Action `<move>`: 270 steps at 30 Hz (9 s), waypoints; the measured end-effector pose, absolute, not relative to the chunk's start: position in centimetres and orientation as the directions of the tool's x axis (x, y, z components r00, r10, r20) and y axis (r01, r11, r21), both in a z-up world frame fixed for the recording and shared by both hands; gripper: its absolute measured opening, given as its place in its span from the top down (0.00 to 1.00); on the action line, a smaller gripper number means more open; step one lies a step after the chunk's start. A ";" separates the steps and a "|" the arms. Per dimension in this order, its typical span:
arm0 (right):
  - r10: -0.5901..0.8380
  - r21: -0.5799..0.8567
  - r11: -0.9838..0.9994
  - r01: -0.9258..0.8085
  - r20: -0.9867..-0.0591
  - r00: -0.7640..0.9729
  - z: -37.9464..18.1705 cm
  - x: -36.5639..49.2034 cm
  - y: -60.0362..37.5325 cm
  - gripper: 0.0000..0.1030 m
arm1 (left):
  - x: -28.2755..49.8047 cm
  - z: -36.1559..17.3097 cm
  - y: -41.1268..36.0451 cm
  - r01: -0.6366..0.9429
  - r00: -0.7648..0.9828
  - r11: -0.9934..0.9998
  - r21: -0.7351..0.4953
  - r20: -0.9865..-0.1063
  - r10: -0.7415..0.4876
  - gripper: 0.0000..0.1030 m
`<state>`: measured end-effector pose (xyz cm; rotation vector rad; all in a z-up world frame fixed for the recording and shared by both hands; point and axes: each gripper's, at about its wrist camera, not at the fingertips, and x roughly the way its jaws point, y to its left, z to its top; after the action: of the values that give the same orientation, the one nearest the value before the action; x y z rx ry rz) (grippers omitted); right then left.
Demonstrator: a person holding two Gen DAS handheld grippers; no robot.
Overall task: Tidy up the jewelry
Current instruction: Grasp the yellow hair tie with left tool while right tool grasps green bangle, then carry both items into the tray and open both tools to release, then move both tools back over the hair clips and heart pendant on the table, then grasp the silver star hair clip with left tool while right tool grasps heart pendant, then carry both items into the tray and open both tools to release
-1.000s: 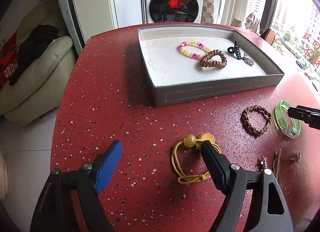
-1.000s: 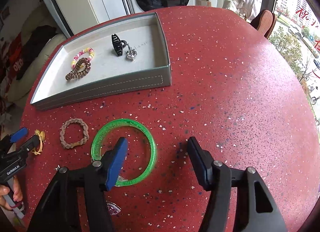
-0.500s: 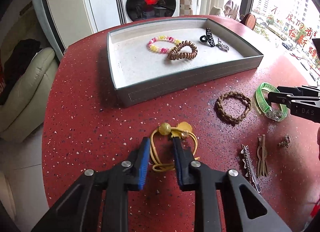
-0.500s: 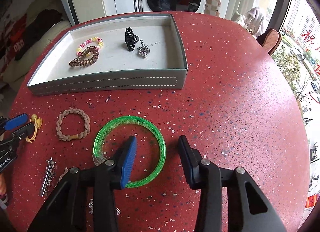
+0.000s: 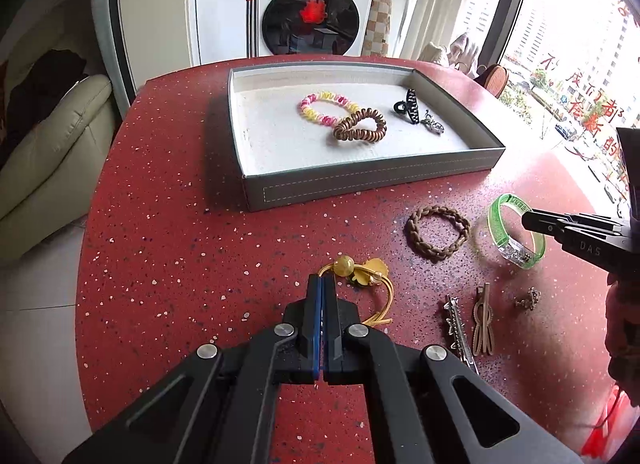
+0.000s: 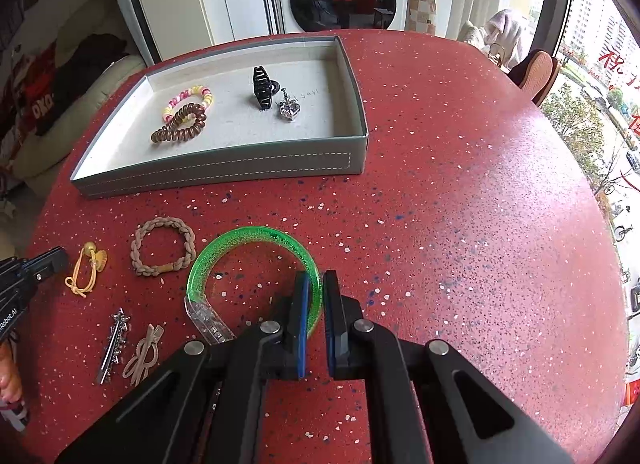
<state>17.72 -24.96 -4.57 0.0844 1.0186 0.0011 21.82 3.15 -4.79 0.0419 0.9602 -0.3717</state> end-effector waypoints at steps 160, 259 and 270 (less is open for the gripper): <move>0.248 0.366 0.930 0.008 -0.644 0.724 3.0 21.4 -25.4 0.00 | 30.0 0.6 -0.1 0.171 0.720 0.985 -0.028 -0.679 -0.144 0.00; 0.197 0.149 0.980 -0.132 -0.810 0.553 -4.0 11.3 -21.9 0.86 | 17.6 -4.3 -2.7 0.386 0.491 0.910 -0.152 -0.801 -0.342 0.67; 0.237 0.209 0.971 -0.117 -0.775 0.586 -0.8 13.7 -22.8 0.86 | 20.1 -1.1 -1.2 0.378 0.561 0.910 -0.172 -0.739 -0.373 0.67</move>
<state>13.75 -22.80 -0.78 0.1408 0.9221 0.2069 20.08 -1.23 -1.06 0.0060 0.8691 -0.4425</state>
